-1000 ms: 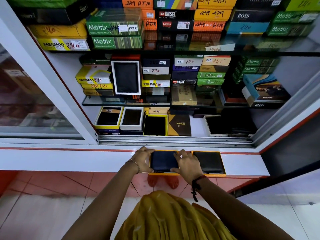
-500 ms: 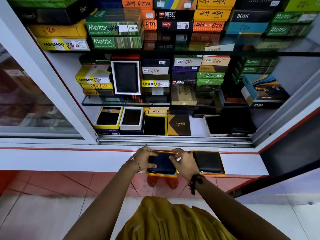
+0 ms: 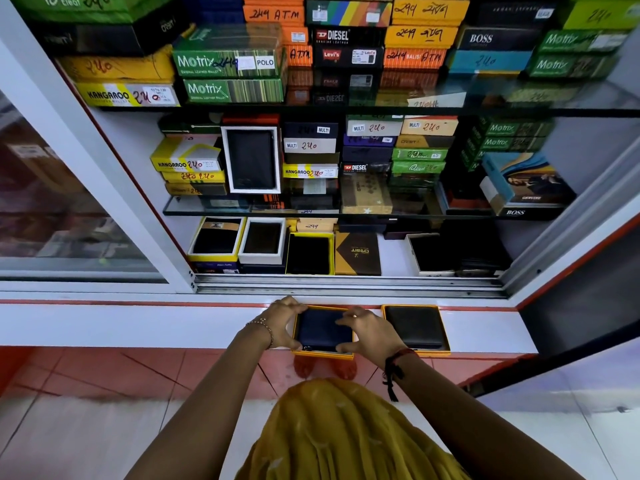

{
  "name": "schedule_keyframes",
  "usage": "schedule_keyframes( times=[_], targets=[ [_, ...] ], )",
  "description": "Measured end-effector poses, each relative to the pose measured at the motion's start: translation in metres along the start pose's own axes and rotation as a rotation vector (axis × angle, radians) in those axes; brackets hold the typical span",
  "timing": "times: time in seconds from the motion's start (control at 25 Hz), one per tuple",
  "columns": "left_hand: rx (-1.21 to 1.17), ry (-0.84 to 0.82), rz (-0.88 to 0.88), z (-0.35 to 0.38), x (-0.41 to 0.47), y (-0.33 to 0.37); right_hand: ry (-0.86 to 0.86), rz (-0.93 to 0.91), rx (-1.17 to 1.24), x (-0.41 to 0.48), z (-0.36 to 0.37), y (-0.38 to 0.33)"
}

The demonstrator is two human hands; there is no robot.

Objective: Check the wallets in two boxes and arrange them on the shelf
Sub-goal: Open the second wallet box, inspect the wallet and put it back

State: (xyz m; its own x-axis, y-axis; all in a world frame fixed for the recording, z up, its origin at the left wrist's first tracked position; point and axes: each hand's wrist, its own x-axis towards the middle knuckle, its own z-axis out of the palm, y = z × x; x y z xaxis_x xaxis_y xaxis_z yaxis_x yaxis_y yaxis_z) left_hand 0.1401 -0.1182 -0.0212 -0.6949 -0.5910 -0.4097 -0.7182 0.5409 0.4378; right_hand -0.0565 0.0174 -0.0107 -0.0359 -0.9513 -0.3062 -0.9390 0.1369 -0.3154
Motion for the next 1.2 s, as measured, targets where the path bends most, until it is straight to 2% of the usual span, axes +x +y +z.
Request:
schedule_keyframes(
  times=[0.24, 0.36, 0.52, 0.64, 0.84, 0.96, 1.08, 1.2],
  targets=[
    [0.002, 0.041, 0.019, -0.003, 0.004, -0.003, 0.012, -0.071, -0.25, 0.0, 0.0, 0.007],
    [-0.112, 0.028, 0.011, -0.002, 0.004, -0.011, 0.119, -0.073, -0.192, -0.006, 0.007, 0.011],
    [-0.283, 0.057, -0.03, -0.004, -0.001, -0.015, 0.319, -0.075, 0.185, -0.006, 0.008, 0.008],
    [-0.376, 0.102, 0.005, -0.004, -0.008, -0.01, 0.424, -0.041, 0.426, -0.007, 0.002, 0.006],
    [-0.581, 0.224, 0.075, 0.009, -0.022, -0.003, 0.526, 0.214, 1.073, -0.006, -0.007, 0.001],
    [-0.719, 0.212, 0.095, 0.003, -0.029, 0.004, 0.477, 0.317, 1.388, -0.005, -0.018, 0.0],
    [-0.857, 0.21, 0.075, -0.013, -0.03, 0.01, 0.45, 0.263, 1.496, -0.011, -0.037, -0.003],
    [-0.995, 0.245, 0.086, -0.029, -0.029, 0.015, 0.535, 0.164, 1.497, -0.022, -0.057, -0.012]
  ],
)
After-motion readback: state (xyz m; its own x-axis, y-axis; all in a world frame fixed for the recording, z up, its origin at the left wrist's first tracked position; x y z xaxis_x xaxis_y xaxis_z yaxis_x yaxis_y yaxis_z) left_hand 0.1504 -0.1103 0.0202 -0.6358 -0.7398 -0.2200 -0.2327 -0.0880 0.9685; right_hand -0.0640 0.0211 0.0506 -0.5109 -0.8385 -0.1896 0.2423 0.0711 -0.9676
